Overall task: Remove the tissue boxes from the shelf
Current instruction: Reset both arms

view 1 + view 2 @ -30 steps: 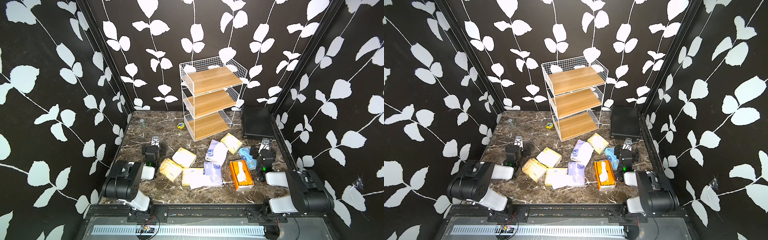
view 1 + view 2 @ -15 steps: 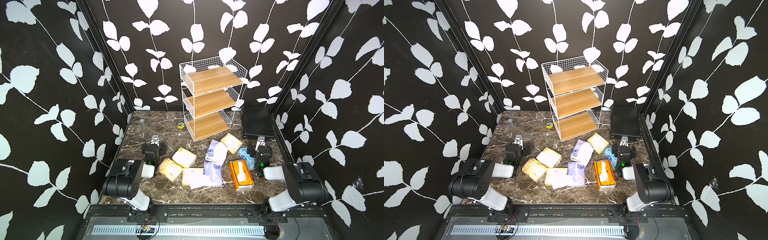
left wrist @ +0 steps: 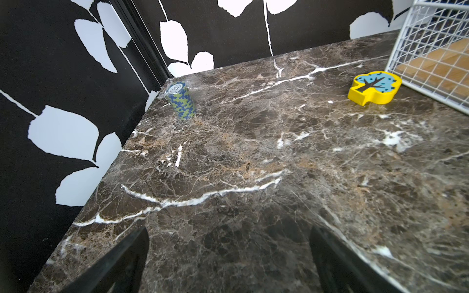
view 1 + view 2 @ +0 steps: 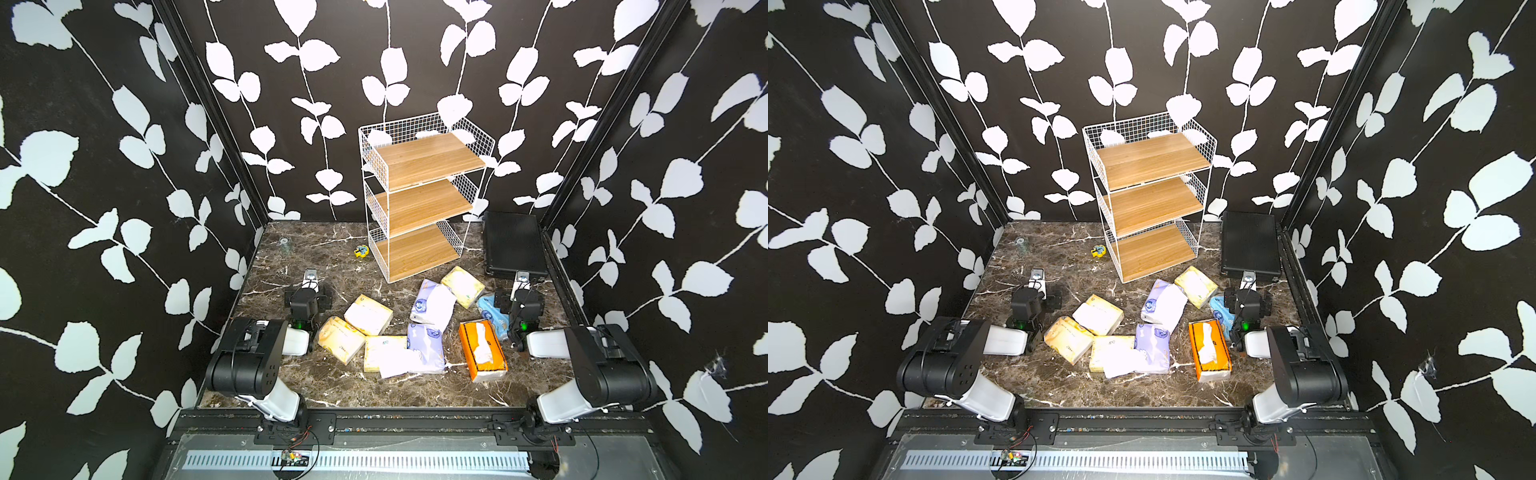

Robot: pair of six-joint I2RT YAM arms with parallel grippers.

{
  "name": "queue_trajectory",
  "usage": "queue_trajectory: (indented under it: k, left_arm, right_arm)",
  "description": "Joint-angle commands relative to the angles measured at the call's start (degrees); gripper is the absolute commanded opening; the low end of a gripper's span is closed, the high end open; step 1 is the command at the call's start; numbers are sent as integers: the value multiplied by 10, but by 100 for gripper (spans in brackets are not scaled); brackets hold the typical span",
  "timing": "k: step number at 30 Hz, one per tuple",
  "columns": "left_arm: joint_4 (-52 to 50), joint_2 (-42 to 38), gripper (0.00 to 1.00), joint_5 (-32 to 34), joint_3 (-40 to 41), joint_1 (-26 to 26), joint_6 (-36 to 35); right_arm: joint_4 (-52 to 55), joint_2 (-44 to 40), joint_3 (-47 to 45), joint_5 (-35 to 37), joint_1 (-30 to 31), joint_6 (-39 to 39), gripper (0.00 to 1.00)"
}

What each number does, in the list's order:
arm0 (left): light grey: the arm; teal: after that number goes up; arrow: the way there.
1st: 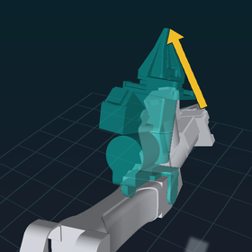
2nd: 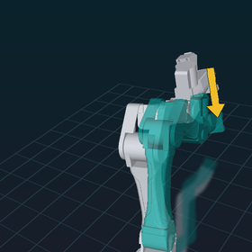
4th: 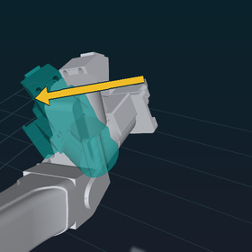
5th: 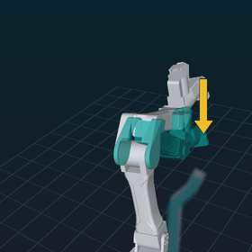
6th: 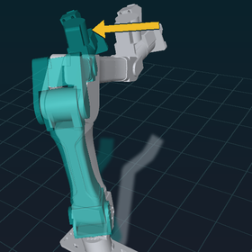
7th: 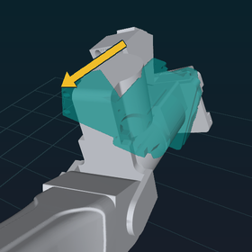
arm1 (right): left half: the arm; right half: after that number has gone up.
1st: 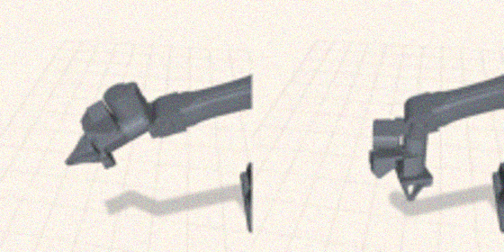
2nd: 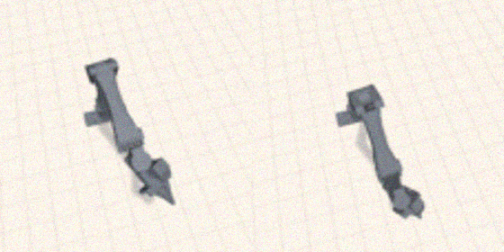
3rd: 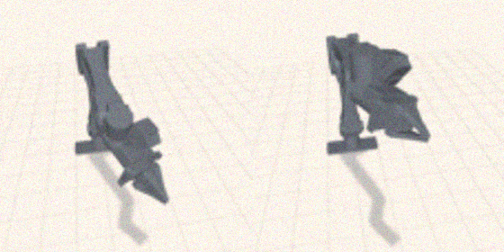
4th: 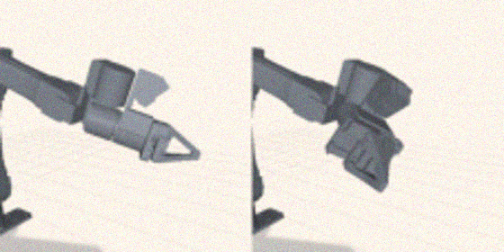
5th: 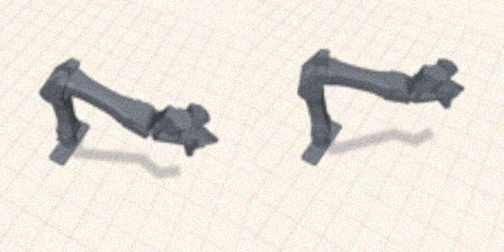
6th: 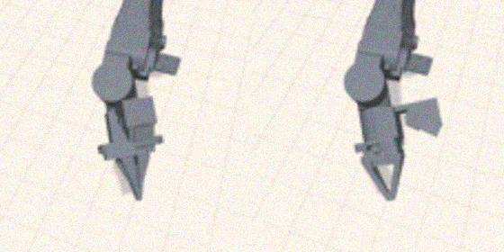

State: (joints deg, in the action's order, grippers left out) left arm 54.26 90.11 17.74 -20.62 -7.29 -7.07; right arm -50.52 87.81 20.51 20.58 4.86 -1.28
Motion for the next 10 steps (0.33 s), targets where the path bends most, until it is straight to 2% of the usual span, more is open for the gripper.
queue_trajectory:
  k: [1, 10]
  left_arm:
    - [0, -10, 99, -4, -8, 3, 6]
    - [-13, -11, 99, -24, -15, 12, 10]
  right_arm:
    - [-8, -2, 11, 9, -1, -5, 99]
    - [-7, -2, 11, 8, -1, -6, 99]
